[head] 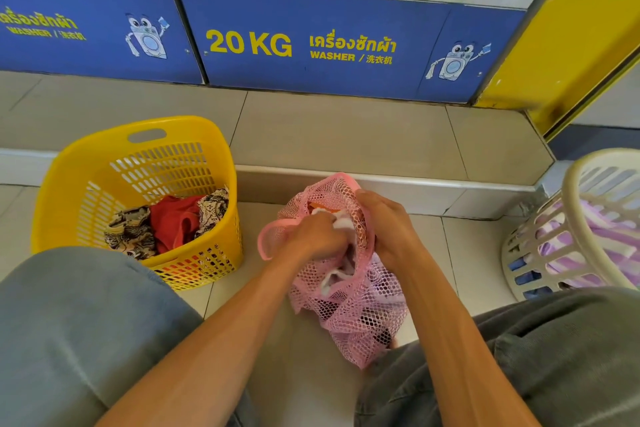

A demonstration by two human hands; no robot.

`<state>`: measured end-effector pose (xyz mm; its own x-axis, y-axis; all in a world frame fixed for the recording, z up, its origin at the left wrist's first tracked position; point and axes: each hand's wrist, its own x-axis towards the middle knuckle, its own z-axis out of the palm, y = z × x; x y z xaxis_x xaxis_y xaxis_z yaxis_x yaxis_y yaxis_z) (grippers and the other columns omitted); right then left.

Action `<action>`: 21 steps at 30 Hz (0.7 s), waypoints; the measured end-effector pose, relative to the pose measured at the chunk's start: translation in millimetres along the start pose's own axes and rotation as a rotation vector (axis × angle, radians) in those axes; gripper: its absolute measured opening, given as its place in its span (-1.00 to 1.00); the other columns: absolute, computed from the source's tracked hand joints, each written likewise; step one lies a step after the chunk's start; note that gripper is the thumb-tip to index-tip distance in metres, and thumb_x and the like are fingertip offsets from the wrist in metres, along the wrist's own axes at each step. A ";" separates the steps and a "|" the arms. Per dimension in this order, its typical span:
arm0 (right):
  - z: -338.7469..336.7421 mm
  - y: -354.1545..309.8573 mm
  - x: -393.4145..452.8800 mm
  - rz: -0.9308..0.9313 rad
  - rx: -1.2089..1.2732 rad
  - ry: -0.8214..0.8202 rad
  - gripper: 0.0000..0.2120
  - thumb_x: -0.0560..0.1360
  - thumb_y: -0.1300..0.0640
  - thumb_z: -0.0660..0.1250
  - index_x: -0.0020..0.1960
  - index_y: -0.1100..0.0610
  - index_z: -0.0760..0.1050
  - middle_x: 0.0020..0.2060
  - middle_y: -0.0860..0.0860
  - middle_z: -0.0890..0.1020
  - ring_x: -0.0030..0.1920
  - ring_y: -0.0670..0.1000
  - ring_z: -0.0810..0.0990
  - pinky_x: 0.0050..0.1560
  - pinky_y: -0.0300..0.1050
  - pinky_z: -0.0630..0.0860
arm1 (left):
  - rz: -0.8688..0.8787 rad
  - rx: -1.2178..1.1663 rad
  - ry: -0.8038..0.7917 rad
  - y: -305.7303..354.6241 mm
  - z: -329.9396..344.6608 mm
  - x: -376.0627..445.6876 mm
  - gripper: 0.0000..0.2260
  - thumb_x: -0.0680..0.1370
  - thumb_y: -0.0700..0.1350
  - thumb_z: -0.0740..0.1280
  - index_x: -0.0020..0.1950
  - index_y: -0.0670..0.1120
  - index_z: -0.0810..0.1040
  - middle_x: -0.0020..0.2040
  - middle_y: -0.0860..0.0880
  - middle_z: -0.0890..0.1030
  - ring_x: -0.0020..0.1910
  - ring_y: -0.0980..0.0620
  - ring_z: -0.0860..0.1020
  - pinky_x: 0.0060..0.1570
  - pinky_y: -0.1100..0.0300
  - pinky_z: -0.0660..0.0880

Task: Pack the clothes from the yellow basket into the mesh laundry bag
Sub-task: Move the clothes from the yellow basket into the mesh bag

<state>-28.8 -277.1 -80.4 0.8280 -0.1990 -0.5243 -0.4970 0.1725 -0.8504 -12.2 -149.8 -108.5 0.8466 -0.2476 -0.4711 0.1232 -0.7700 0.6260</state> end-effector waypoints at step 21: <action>18.9 13.8 -8.5 -0.005 -0.177 -0.065 -0.80 0.61 -0.01 0.35 -0.08 -0.05 0.73 -0.07 0.14 0.79 0.04 0.24 0.76 0.15 0.27 0.67 | -0.340 0.548 -0.747 -59.0 39.3 -20.6 -0.36 0.49 -0.26 0.30 0.55 -0.01 0.23 0.48 -0.10 0.35 0.37 -0.15 0.38 0.24 0.03 0.43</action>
<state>-37.8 -254.8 -86.9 0.8426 -0.1353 -0.5213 -0.5263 -0.0019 -0.8503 -57.2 -122.4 -160.2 0.2425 -0.1252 -0.9620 -0.1173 -0.9881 0.0990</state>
